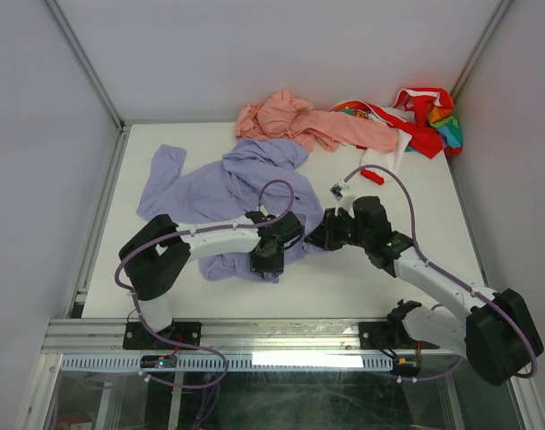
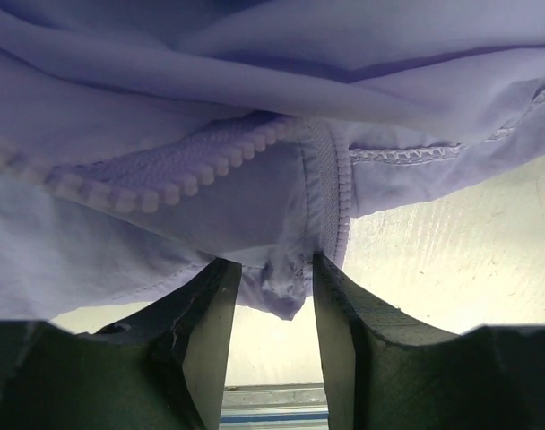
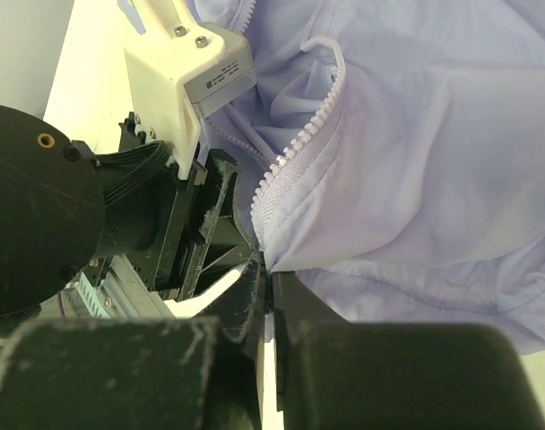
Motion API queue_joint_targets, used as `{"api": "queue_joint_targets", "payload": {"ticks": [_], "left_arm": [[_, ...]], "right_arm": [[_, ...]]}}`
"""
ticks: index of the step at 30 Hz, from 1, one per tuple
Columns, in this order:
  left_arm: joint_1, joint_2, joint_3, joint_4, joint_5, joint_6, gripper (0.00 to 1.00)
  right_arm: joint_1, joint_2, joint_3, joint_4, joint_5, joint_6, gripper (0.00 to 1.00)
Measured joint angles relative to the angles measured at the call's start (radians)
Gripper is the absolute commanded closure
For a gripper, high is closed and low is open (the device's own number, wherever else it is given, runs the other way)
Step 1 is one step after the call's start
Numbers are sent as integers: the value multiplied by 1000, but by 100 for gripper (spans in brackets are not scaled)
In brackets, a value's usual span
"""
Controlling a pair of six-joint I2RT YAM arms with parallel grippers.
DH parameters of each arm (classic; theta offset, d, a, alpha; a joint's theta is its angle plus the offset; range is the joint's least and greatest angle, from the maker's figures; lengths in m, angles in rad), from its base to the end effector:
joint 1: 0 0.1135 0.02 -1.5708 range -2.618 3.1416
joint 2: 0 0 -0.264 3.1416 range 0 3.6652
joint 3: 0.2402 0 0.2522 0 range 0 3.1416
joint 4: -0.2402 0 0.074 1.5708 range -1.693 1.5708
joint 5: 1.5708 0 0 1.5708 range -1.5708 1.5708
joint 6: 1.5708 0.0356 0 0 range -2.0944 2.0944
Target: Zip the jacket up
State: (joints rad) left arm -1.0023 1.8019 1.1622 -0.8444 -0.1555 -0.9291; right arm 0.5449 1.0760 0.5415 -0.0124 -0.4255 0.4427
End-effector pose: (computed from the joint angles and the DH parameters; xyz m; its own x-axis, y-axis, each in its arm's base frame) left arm 0.1781 -0.2686 0.1636 -0.9822 0.0674 -0.1754 0.0644 0.9977 0.0230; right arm 0.1864 0.1302 0.2173 -0.7333 0.0118 -0.6798 -0.5085 0.6542 0.5599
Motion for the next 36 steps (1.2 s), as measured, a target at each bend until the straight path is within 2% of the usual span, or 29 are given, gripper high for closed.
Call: {"api": "queue_joint_targets", "payload": {"ticks": [5,9,15,20,25,30,33,36], "left_arm": [[1,0,-8,-2,0,1,79],[1,-22,-34,21,-1,4,100],[19,-129,-137,106,-6,23,100],[45,-269,-157,183,-28,68,100],[96,-482,-206,333,-28,115,100],[172,-674,-347,528,2,164,100],[204,-761,-447,645,23,189,100],[212,-827,-529,755,38,212,100]], "right_arm": [[0,0,0,0,0,-4,100],[0,1,0,-1,-7,-12,100],[0,14,5,-1,-63,-33,100],[0,15,27,0,-102,-56,100],[0,13,69,6,-144,-85,100],[0,13,113,25,-165,-89,100],[0,16,113,81,-207,-43,100],[0,24,84,238,-262,42,100]]}}
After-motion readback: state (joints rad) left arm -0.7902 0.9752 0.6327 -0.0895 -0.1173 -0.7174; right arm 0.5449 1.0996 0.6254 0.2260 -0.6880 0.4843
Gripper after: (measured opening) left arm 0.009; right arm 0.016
